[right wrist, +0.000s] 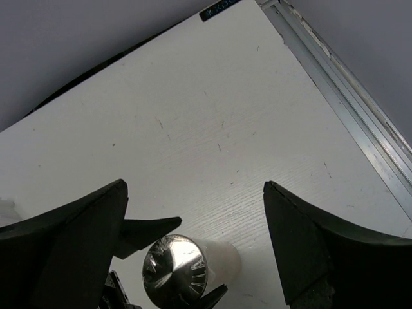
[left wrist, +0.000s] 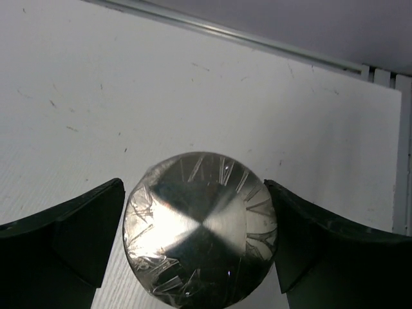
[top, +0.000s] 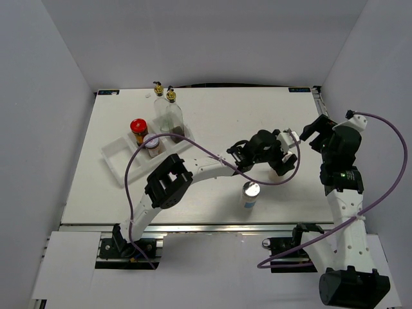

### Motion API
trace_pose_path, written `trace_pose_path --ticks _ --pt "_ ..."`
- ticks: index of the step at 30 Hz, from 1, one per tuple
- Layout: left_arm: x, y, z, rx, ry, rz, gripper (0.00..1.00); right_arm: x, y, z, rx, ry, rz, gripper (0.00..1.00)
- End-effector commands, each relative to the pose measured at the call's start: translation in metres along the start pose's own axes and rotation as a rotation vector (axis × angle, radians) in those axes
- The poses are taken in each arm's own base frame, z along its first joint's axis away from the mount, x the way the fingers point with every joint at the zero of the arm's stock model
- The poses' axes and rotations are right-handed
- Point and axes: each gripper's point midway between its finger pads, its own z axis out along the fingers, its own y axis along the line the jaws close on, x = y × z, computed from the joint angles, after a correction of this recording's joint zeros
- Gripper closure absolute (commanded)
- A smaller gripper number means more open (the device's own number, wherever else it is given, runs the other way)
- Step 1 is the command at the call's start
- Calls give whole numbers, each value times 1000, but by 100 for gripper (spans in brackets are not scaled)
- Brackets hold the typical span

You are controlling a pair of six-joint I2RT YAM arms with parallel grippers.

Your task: Organize the condiment bottles

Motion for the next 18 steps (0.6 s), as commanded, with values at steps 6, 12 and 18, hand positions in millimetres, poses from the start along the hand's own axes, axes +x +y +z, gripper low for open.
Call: trace_pose_path --ticks 6,12,18 --pt "-57 -9 -4 25 -143 -14 49 -3 3 -7 -24 -16 -14 10" --pt "-78 -6 -29 -8 -182 28 90 -4 3 -9 -26 -25 -11 10" --pt "-110 33 -78 -251 -181 2 100 -3 9 -10 -66 -13 -33 11"
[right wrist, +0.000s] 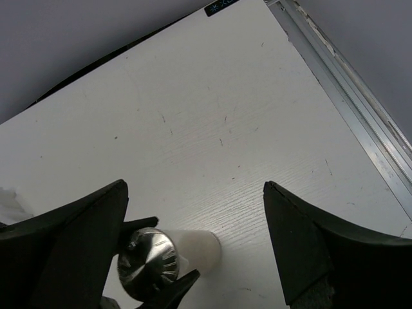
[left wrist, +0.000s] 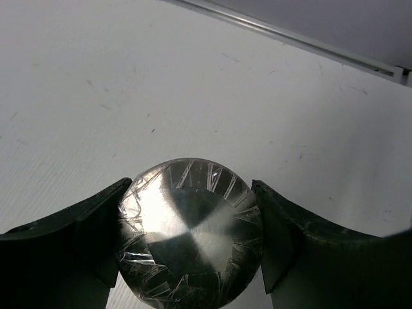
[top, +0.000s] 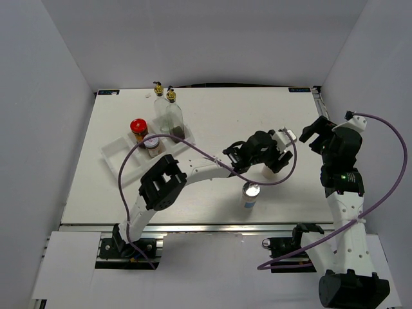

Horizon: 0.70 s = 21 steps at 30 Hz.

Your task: Organize the condiment bottles

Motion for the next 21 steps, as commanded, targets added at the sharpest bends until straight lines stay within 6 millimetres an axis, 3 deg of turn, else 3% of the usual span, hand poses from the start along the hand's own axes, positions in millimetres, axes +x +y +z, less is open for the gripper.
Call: trace_pose_path --ticks 1,3,4,6,8,9,10,11,12,13,14,21 --pt "-132 31 -84 -178 -249 -12 100 -1 8 -4 -56 -6 -25 11" --pt "-125 49 -107 -294 -252 -32 100 -2 14 -5 -96 -25 -40 11" --pt "-142 56 -130 -333 -288 -41 100 -3 15 -4 -106 -33 -43 10" --pt "-136 80 -154 -467 -273 -64 100 -1 19 -2 -131 -29 -50 10" --pt "-145 97 -189 -566 -294 -128 100 0 22 0 -146 -19 -57 11" --pt "-141 117 -208 -672 -292 -159 100 4 23 3 -153 -6 -62 10" --pt "-122 125 -219 -729 -254 -191 100 4 23 4 -154 -4 -68 11" --pt "-129 134 -248 -797 -290 -226 100 6 23 5 -154 1 -70 11" --pt "-115 152 -278 -962 -273 -254 100 8 22 8 -152 7 -70 10" --pt "-95 158 -293 -1035 -254 -287 100 9 24 8 -165 13 -70 11" --pt "-97 163 -324 -1103 -281 -329 100 8 30 8 -193 11 -72 11" --pt "-28 198 -461 -1532 -298 -527 100 8 39 18 -239 10 -66 10"
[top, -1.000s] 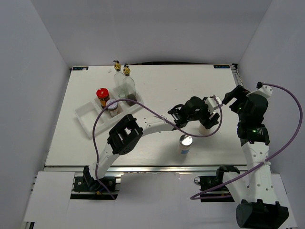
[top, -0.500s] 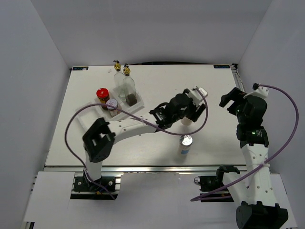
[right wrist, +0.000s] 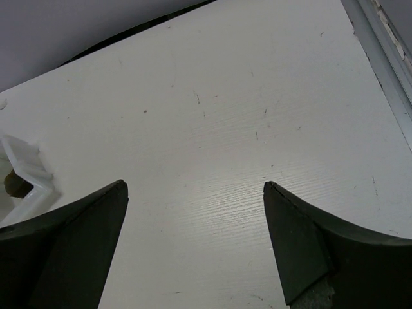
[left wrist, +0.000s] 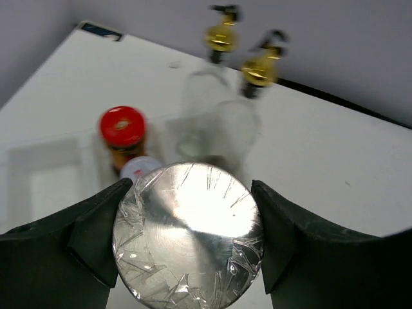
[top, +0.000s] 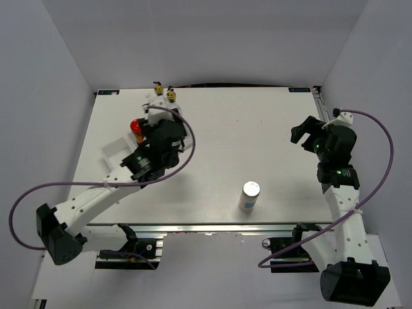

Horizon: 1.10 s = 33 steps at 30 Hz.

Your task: Organize the condiment bottles

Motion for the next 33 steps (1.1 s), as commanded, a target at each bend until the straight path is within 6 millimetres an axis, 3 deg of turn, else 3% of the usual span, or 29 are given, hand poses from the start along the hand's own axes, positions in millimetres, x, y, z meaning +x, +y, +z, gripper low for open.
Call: trace_pose_path --ticks 1,6,12,13,16,18,22,30,33 --pt "-7 85 -10 -297 -62 -141 100 -15 11 5 -60 -57 -19 11" --pt "-13 163 -6 -540 -127 -143 100 -7 15 12 -92 -19 -19 10" --pt "-3 211 35 -671 -93 -165 100 -2 13 18 -91 -21 -22 11" --pt "6 219 37 -688 -60 -116 100 -1 12 20 -90 -17 -29 11" --pt "4 227 64 -706 -78 -152 100 7 9 24 -83 5 -32 11" --pt "15 238 79 -739 -42 -138 100 10 7 26 -76 19 -32 11" --pt "38 240 98 -740 -4 -127 100 12 6 25 -75 25 -29 11" --pt "56 257 103 -770 -49 -140 100 20 16 20 -140 45 -38 11" --pt "60 261 107 -745 -83 -187 92 34 28 10 -192 107 -28 11"
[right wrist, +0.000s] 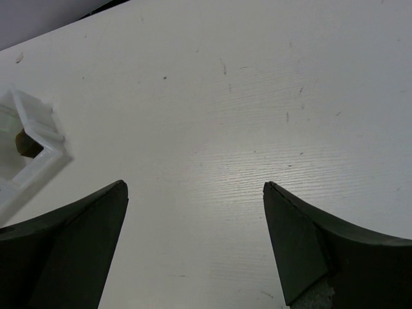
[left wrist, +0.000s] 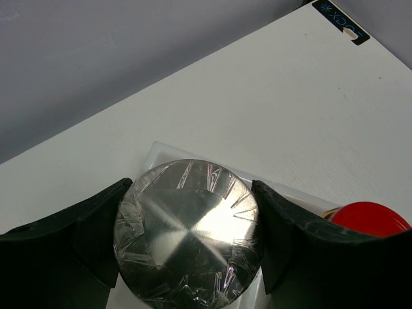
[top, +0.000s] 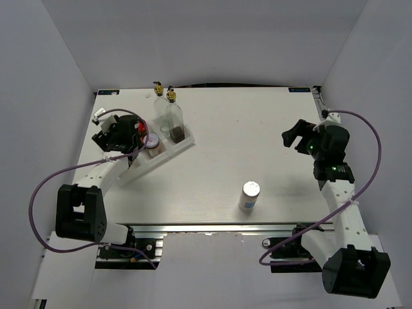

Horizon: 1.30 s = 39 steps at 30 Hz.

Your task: Organize the condiment bottles

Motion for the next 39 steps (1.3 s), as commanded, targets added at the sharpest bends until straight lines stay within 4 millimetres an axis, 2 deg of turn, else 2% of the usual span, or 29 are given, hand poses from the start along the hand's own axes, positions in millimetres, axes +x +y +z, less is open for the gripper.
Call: trace_pose_path --ticks 1,4,6,10,12,15,17,19,20,22,23,27,28,30,34,36,39 --pt "-27 -2 6 29 -86 -153 91 14 28 -10 -109 43 -39 11" --pt "-23 2 12 8 -98 -164 83 27 52 -20 -156 68 -89 11" --pt "-21 3 17 4 -109 -176 78 27 62 -27 -177 61 -107 11" --pt "-9 7 25 -14 -113 -178 76 34 88 -41 -286 103 -148 11" --pt "-8 6 28 -11 -121 -175 71 47 97 -50 -341 162 -179 11" --pt "-3 6 33 -33 -120 -162 57 64 117 -64 -436 232 -220 11" --pt "0 6 35 -40 -120 -162 52 75 129 -71 -494 273 -243 10" --pt "1 5 37 -34 -126 -159 47 84 134 -75 -521 305 -273 11" --pt "2 5 37 -36 -131 -164 37 88 135 -76 -526 323 -283 11" --pt "4 5 39 -39 -132 -163 27 97 137 -81 -530 362 -297 11" --pt "4 4 41 -49 -125 -160 18 98 139 -82 -530 374 -297 11" --pt "6 9 43 -69 -141 -152 7 111 149 -93 -570 420 -328 11" --pt "4 7 43 -60 -149 -156 5 117 153 -99 -591 439 -346 10" --pt "2 6 43 -55 -155 -163 2 126 149 -101 -568 466 -365 10" --pt "-2 1 43 -52 -134 -153 2 142 145 -108 -536 519 -412 11" --pt "-2 3 41 -50 -119 -149 2 144 138 -106 -485 521 -428 11" --pt "0 3 37 -38 -84 -130 2 145 137 -106 -466 535 -441 11"
